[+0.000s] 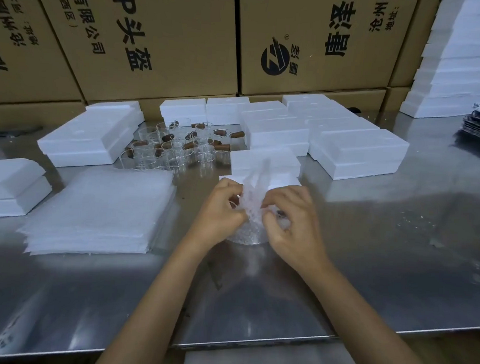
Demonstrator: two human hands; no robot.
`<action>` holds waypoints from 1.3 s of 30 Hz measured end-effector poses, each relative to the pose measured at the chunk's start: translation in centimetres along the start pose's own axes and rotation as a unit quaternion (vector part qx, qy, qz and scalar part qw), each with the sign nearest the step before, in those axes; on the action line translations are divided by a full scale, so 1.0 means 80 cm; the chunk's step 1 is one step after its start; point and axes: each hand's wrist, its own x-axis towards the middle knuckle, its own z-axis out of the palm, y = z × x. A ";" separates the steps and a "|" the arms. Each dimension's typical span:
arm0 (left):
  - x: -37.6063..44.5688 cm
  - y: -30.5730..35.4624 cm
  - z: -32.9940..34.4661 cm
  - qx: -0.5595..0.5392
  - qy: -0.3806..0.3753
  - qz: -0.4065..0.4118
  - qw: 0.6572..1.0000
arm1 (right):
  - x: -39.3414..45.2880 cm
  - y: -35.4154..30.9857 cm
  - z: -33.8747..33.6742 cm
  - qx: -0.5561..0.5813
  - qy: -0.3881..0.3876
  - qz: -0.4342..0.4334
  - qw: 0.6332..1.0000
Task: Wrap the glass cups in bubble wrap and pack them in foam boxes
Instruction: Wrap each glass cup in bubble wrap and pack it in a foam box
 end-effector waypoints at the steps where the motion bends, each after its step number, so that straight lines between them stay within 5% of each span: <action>1: 0.003 -0.002 -0.001 0.009 -0.008 -0.023 1.000 | -0.001 0.000 0.002 -0.020 -0.014 -0.005 1.000; 4: -0.002 -0.004 -0.010 -0.052 -0.029 -0.068 0.996 | -0.003 0.003 0.004 -0.078 -0.051 0.008 0.996; 7: -0.010 -0.006 -0.021 -0.129 -0.057 -0.026 0.990 | -0.003 0.006 0.007 -0.115 -0.100 0.031 0.988; 11: -0.016 -0.005 -0.008 0.047 -0.005 0.122 0.991 | -0.003 0.003 0.009 -0.068 -0.066 0.056 0.994; 15: -0.017 -0.013 -0.002 0.203 -0.024 0.167 0.965 | -0.003 0.000 0.003 0.045 0.051 0.085 0.994; 19: -0.021 -0.010 -0.005 0.259 -0.047 0.171 0.949 | -0.006 -0.001 0.004 -0.016 -0.031 0.053 0.998; 25: -0.033 0.002 -0.006 0.209 0.042 0.201 0.956 | -0.010 0.001 0.011 -0.120 -0.109 0.043 0.986; 31: -0.033 -0.004 0.005 0.375 -0.038 0.185 0.907 | -0.005 0.002 0.006 0.004 -0.012 0.082 0.997; 39: -0.035 -0.007 0.006 0.248 0.006 0.180 0.952 | -0.009 0.002 0.010 -0.115 -0.095 0.067 0.987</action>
